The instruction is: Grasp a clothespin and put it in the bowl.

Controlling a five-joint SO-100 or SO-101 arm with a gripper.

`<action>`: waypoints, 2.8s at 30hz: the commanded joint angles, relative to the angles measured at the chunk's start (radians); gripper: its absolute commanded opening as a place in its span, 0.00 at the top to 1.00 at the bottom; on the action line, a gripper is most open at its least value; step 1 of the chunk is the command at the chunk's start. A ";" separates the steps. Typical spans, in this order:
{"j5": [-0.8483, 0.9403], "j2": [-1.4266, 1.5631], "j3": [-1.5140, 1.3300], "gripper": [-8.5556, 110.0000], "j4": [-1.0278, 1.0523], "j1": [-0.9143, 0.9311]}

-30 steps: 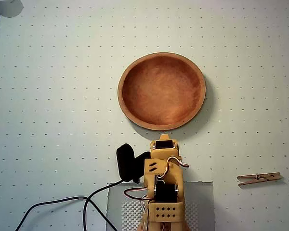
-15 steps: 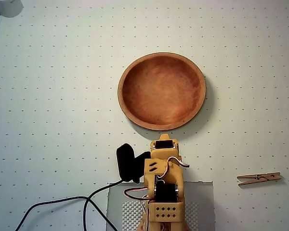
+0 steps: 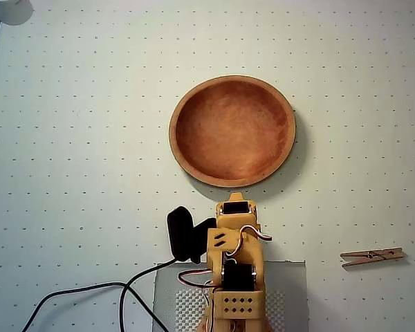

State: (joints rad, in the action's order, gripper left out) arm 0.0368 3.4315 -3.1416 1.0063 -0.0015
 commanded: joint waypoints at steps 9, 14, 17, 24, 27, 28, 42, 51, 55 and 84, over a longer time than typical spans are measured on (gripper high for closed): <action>-0.003 0.006 0.029 0.96 0.006 -0.012; 0.048 0.003 0.156 0.96 0.054 0.006; 0.166 0.002 0.350 0.96 0.155 -0.002; 0.345 -0.138 0.726 0.96 0.328 0.009; 0.370 -0.268 0.873 0.96 0.350 0.009; 0.374 -0.316 0.923 0.96 0.354 0.009; 0.868 -0.956 1.522 0.96 0.520 0.028; 1.476 -1.215 1.700 0.96 0.673 0.233; 1.608 -1.276 1.724 0.96 0.764 0.282; 1.586 -1.559 1.689 0.96 0.784 0.611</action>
State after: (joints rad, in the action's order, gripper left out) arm 1.6168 1.8638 -1.4726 1.7641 0.5584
